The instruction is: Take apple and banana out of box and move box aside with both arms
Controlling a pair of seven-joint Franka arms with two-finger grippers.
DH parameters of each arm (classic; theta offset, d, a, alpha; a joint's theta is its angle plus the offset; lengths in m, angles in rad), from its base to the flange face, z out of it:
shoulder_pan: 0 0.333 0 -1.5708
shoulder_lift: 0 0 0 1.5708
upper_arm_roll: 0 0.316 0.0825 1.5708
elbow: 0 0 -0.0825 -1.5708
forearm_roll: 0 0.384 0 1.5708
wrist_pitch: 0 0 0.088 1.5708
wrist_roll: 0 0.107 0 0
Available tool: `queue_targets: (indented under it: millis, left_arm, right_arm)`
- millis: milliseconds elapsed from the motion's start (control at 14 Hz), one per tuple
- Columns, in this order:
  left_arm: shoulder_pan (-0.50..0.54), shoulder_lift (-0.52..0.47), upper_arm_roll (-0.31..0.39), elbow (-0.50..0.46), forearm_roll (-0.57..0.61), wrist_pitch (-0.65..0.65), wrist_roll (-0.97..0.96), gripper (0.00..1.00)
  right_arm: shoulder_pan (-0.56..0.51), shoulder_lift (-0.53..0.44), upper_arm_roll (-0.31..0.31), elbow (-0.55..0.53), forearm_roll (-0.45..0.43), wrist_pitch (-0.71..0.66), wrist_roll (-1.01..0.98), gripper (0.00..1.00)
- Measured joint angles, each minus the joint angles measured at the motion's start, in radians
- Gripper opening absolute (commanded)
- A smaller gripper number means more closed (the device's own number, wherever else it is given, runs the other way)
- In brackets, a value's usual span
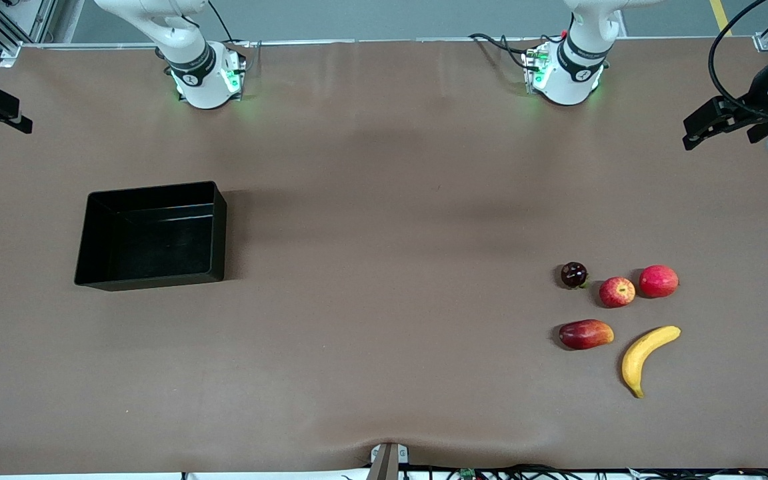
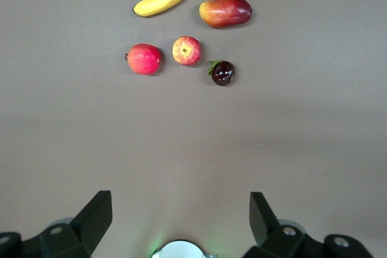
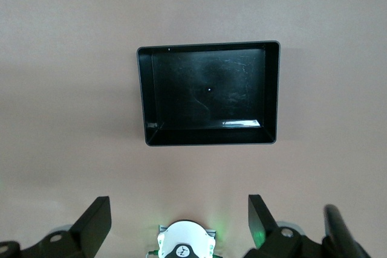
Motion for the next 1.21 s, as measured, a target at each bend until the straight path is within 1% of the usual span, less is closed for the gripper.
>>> queue_targets:
  millis: [712,1210]
  left_arm:
    - [-0.001,0.0,-0.001,0.001,0.0,0.001,0.0,1.0]
    - [-0.001,0.0,-0.001,0.001,0.0,0.001,0.001,1.0]
  right_arm:
    - [0.013,-0.01,0.002,-0.01,0.0,0.008,-0.003,1.0]
    - [0.014,-0.029,0.002,-0.088,-0.002,0.099,-0.003,1.0]
